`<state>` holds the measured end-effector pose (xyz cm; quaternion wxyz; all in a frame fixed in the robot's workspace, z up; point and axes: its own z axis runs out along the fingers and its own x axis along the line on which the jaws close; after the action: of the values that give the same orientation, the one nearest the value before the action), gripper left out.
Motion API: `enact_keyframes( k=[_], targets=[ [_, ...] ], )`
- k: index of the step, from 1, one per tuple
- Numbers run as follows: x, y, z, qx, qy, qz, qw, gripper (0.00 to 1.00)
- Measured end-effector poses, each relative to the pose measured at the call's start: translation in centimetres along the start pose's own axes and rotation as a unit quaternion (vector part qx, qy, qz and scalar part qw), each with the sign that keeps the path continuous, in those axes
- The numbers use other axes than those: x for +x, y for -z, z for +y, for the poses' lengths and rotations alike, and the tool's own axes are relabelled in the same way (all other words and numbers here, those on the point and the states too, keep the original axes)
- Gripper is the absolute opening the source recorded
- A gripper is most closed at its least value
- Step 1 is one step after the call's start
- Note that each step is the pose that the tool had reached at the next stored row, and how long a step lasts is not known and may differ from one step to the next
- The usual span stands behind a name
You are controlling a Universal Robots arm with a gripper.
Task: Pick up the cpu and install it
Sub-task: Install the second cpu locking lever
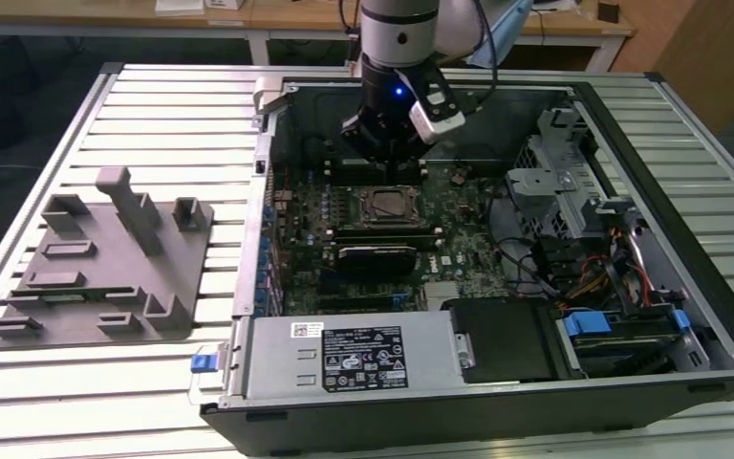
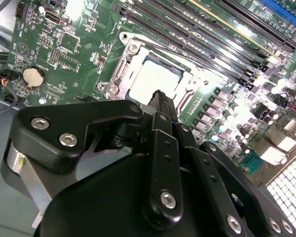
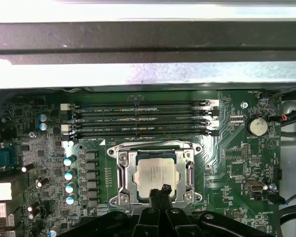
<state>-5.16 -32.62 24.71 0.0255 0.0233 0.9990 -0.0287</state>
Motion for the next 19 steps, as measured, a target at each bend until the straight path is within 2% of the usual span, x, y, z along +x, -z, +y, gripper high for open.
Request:
enact_keyframes(
  k=[8, 19],
  targets=[
    [-0.01, 0.04, -0.12, 0.0, 0.0, 0.0, 1.0, 0.11],
    [-0.03, 0.0, -0.7, 0.0, 0.0, 0.0, 1.0, 0.11]
  ],
)
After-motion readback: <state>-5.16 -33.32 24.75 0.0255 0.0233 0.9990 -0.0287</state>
